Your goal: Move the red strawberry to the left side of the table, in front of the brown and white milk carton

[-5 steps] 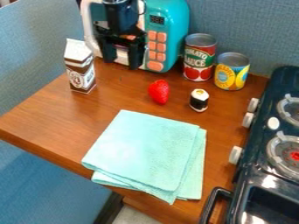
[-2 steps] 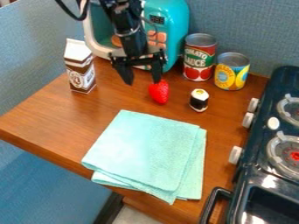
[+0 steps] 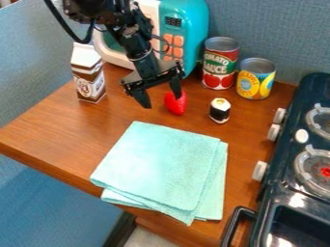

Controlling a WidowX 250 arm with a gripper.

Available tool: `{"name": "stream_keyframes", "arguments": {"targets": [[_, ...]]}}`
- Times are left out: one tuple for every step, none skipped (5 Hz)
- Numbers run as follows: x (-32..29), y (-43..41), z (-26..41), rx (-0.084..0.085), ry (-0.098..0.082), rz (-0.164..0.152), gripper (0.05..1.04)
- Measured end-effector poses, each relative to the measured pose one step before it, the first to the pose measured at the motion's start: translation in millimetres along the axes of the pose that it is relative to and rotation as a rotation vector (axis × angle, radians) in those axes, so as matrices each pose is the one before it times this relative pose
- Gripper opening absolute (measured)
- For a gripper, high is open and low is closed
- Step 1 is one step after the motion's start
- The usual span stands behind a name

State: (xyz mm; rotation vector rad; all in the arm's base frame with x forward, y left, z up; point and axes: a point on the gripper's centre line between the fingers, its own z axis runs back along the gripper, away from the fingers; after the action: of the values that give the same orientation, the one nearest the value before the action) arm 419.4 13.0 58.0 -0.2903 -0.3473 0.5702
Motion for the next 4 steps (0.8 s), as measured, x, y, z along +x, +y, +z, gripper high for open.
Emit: {"name": "stream_keyframes", "arguments": {"targets": [[3.96, -12.05, 3.28, 0.0259, -0.0292, -0.0392, 1.001], [2.17, -8.62, 1.84, 0.0294, -0.0294, -0.023, 1.001], [0.37, 0.95, -8.29, 0.0267, -0.0054, 0.019, 1.001], [0.77, 1.36, -10.96, 0.0506, 0.0108, 0.0147, 1.001]]}}
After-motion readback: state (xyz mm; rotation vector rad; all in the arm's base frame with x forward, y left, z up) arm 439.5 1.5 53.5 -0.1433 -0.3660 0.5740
